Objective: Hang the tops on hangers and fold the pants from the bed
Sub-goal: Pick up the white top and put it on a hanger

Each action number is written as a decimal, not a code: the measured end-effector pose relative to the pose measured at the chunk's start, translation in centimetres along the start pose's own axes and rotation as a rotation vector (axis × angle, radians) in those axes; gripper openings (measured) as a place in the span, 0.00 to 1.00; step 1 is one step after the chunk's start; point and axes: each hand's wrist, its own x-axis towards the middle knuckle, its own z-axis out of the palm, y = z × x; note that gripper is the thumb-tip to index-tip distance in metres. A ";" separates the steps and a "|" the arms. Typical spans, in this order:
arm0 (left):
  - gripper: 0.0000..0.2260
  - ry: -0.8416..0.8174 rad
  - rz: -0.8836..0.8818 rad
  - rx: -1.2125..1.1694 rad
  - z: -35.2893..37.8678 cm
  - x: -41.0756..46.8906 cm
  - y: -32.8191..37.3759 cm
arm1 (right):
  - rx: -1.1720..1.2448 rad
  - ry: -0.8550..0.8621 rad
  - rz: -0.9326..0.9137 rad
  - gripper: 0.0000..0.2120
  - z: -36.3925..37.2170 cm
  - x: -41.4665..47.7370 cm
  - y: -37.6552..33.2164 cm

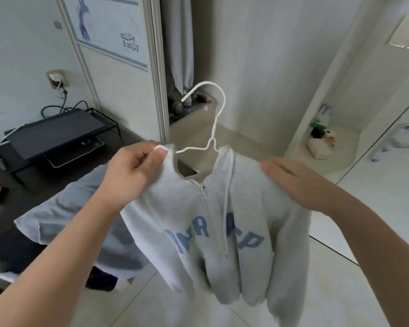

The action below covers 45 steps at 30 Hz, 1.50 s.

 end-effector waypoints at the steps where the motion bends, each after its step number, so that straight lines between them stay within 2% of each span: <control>1: 0.19 -0.018 0.003 0.000 0.6 0.7 -0.4 | -0.015 0.008 -0.040 0.27 0.1 -0.1 0.9; 6: 0.18 -0.095 -0.006 0.042 3.6 4.7 -2.0 | 0.130 0.123 -0.065 0.18 0.8 -0.4 3.6; 11: 0.17 -0.165 0.165 0.194 6.3 10.2 -1.5 | 0.191 0.259 -0.004 0.19 2.1 1.8 4.1; 13: 0.17 -0.217 0.196 0.175 6.9 12.5 -1.9 | 0.211 0.303 0.033 0.18 2.5 3.0 3.9; 16: 0.19 -0.318 0.215 0.158 6.6 16.3 -3.5 | 0.239 0.393 0.073 0.24 2.9 4.6 3.9; 20: 0.18 -0.299 0.219 0.035 5.4 21.8 -6.0 | 0.279 0.552 0.149 0.21 3.0 6.5 3.2; 22: 0.19 -0.306 0.236 -0.003 5.4 24.2 -6.9 | 0.282 0.518 0.163 0.20 2.9 7.5 2.8; 25: 0.18 -0.351 0.288 -0.053 5.9 27.2 -7.8 | 0.306 0.362 0.256 0.14 2.7 9.9 1.1; 28: 0.19 -0.373 0.354 -0.060 7.1 30.4 -8.1 | 0.239 0.312 0.306 0.23 2.9 12.3 -0.5; 30: 0.20 -0.391 0.378 -0.067 8.3 32.7 -8.1 | 0.285 0.393 0.282 0.25 2.7 13.5 -1.5; 32: 0.19 -0.402 0.374 -0.040 9.4 35.0 -7.9 | 0.402 0.542 0.293 0.22 2.0 14.6 -2.6; 35: 0.12 -0.395 0.342 0.042 10.3 37.6 -8.0 | 0.558 0.706 0.333 0.19 0.9 16.8 -3.8; 38: 0.11 -0.345 0.282 -0.024 9.3 38.5 -7.6 | 0.675 0.784 0.344 0.14 -0.7 20.0 -4.8; 40: 0.09 -0.382 0.266 -0.102 8.5 38.6 -7.2 | 0.742 0.836 0.314 0.10 -2.2 22.4 -5.4; 45: 0.05 -0.505 0.309 -0.221 6.0 39.4 -5.2 | 0.797 0.926 0.235 0.12 -6.6 29.2 -6.9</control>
